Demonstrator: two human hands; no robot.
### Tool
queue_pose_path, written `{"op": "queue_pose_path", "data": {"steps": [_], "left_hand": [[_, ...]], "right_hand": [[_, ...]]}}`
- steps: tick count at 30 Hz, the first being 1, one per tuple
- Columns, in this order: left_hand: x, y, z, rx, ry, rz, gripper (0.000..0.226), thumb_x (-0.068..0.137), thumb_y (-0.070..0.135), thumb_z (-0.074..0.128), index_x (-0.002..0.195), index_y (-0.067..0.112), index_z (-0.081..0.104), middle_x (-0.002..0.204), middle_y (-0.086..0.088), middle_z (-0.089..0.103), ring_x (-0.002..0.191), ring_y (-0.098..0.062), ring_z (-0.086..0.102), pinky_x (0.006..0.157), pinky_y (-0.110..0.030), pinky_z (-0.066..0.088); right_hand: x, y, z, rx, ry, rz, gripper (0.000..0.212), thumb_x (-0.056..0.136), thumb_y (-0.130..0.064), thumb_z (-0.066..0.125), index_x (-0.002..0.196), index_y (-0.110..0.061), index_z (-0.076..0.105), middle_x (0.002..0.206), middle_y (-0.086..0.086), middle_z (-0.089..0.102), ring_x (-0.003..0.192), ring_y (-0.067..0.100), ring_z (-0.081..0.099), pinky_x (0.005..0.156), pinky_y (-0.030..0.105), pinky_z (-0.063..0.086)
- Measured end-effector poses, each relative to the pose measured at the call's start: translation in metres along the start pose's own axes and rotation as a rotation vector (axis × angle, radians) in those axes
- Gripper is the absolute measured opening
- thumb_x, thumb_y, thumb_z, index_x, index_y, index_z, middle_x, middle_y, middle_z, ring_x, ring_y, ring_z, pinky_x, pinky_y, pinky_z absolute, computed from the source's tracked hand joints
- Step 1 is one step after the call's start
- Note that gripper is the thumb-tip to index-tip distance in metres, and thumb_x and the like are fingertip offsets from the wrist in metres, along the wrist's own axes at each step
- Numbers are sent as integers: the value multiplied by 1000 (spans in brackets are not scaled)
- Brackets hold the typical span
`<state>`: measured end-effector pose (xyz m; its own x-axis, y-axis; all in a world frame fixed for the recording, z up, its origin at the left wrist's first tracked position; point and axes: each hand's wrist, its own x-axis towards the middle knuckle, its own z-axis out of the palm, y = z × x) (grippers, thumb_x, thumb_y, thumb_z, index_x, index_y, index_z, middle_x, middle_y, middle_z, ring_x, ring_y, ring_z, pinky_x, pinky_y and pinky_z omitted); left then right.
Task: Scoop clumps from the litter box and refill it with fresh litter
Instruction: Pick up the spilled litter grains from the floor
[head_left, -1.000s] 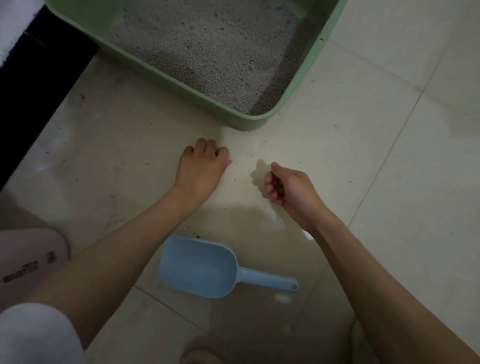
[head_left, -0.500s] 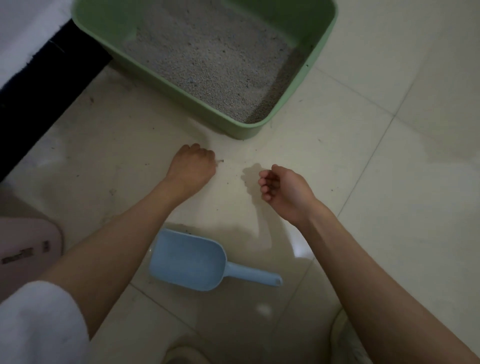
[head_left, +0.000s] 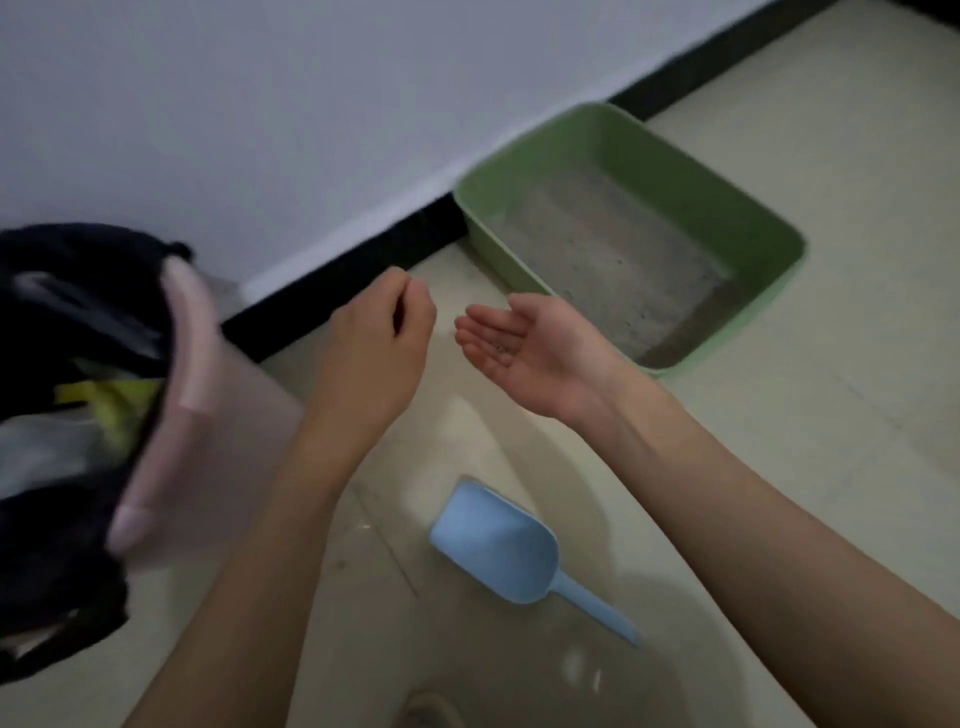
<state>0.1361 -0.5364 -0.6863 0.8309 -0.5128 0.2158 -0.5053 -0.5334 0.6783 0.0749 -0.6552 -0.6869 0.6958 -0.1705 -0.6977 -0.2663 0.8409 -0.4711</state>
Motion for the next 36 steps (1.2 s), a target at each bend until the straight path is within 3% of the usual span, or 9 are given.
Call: {"op": "queue_pose_path", "data": {"steps": [3, 7, 12, 16, 19, 22, 26, 30, 36], "left_hand": [[-3, 2, -65, 53, 178, -86, 39, 96, 18, 39, 59, 18, 26, 53, 1, 35, 53, 2, 41, 54, -25, 21], [-7, -27, -145, 279, 265, -253, 36, 98, 22, 36, 64, 12, 34, 62, -4, 41, 59, -19, 40, 58, -29, 22], [-25, -85, -183, 512, 129, -589, 46, 99, 39, 34, 82, 7, 63, 78, -11, 56, 72, -30, 50, 65, -34, 36], [-39, -92, -186, 556, 209, -579, 50, 97, 40, 41, 65, 7, 62, 62, -12, 56, 64, -33, 54, 61, -37, 41], [-33, -89, -178, 494, 247, -511, 31, 96, 29, 48, 87, 7, 67, 79, -16, 63, 80, -37, 58, 67, -40, 41], [-24, -82, -162, 456, 146, -529, 33, 94, 20, 50, 126, 11, 55, 113, -16, 63, 105, -38, 54, 83, -41, 42], [-18, -75, -146, 428, 231, -383, 35, 97, 29, 44, 88, 5, 68, 82, -16, 66, 76, -32, 58, 69, -42, 45], [-9, -52, -124, 321, 240, -195, 33, 96, 11, 42, 127, 13, 54, 112, -12, 59, 102, -29, 52, 84, -37, 42], [-12, -24, -25, 168, -75, 14, 29, 96, 23, 46, 122, 17, 56, 103, -3, 59, 90, -18, 53, 81, -34, 46]], "right_hand": [[-17, -4, 68, -52, -176, -16, 40, 102, -18, 28, 116, 10, 53, 88, 15, 58, 81, 21, 56, 91, 27, 42], [-24, 11, 159, -239, -352, -16, 45, 103, -20, 27, 127, 13, 46, 126, 25, 55, 114, 32, 55, 95, 30, 43], [-10, 55, 225, -642, -510, 261, 65, 99, -45, 24, 149, -4, 16, 144, 21, 31, 140, 38, 20, 114, 52, 16], [2, 61, 224, -617, -528, 336, 70, 97, -53, 24, 151, -12, 5, 157, 16, 4, 143, 41, 5, 110, 62, 14], [0, 46, 203, -514, -481, 261, 65, 99, -46, 32, 148, -6, 21, 152, 22, 22, 137, 42, 28, 108, 50, 32], [-4, 21, 175, -470, -389, 78, 42, 100, -34, 36, 125, -3, 48, 121, 17, 57, 113, 32, 57, 94, 40, 47], [-5, 0, 133, -555, -305, -63, 32, 100, -29, 36, 107, -7, 58, 95, 7, 66, 85, 21, 64, 85, 32, 49], [-2, -10, 81, -613, -180, -145, 32, 101, -28, 38, 90, -9, 62, 81, 4, 68, 75, 18, 65, 77, 29, 50], [25, -4, -23, -644, 138, -97, 30, 101, -24, 36, 88, -9, 58, 80, 6, 63, 70, 17, 60, 65, 25, 44]]}}
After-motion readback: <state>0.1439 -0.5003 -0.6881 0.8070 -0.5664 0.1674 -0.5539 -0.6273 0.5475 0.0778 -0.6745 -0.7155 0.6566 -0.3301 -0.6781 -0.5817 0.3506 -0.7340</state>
